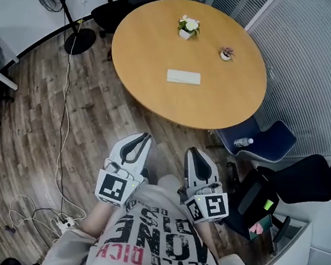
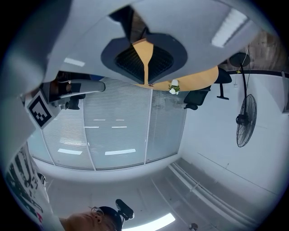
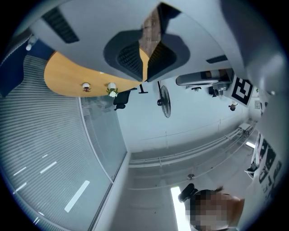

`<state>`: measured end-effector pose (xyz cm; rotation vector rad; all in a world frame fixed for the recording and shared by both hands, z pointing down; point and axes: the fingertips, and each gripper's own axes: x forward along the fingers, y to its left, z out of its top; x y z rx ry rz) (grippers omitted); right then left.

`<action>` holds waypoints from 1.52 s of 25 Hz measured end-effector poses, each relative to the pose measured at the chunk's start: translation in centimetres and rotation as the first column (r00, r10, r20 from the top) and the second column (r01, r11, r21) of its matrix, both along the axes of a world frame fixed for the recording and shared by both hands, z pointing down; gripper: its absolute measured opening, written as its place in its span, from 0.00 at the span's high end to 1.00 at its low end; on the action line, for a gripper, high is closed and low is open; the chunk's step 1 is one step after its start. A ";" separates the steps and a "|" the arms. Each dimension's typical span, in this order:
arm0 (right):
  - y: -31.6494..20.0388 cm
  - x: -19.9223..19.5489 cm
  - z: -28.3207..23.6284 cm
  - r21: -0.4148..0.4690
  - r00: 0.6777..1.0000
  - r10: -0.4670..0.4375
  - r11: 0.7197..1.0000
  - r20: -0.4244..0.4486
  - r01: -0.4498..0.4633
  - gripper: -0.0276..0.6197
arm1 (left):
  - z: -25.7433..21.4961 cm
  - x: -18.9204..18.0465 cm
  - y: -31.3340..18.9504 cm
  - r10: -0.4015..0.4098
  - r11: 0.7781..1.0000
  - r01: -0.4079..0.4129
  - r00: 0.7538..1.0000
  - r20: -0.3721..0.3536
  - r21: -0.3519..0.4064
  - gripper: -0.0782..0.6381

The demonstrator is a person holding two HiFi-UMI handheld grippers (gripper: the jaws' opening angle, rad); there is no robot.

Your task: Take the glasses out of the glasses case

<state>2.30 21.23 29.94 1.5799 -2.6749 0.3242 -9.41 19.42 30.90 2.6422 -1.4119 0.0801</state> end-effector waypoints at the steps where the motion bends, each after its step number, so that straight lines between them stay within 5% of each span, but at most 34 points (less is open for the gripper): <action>1: -0.3 0.0 0.1 -0.002 1.000 0.004 1.000 -0.001 -0.004 0.92 | 0.2 -0.2 -0.3 0.000 1.000 0.000 1.000 0.005 0.000 0.84; 17: -10.0 2.6 1.5 -0.040 1.000 -0.027 0.999 -0.003 0.027 0.92 | 1.3 1.6 -9.0 -0.052 0.998 0.051 0.998 -0.025 -0.028 0.84; 26: -17.7 7.2 1.1 -0.017 0.998 -0.060 0.998 -0.015 0.060 0.92 | 0.0 4.8 -16.3 -0.113 0.992 0.114 0.993 -0.022 0.049 0.85; 38: -21.2 9.4 2.8 -0.064 0.997 -0.074 0.995 -0.035 0.072 0.92 | 0.6 5.2 -19.5 -0.178 0.983 0.178 0.984 -0.012 0.037 0.85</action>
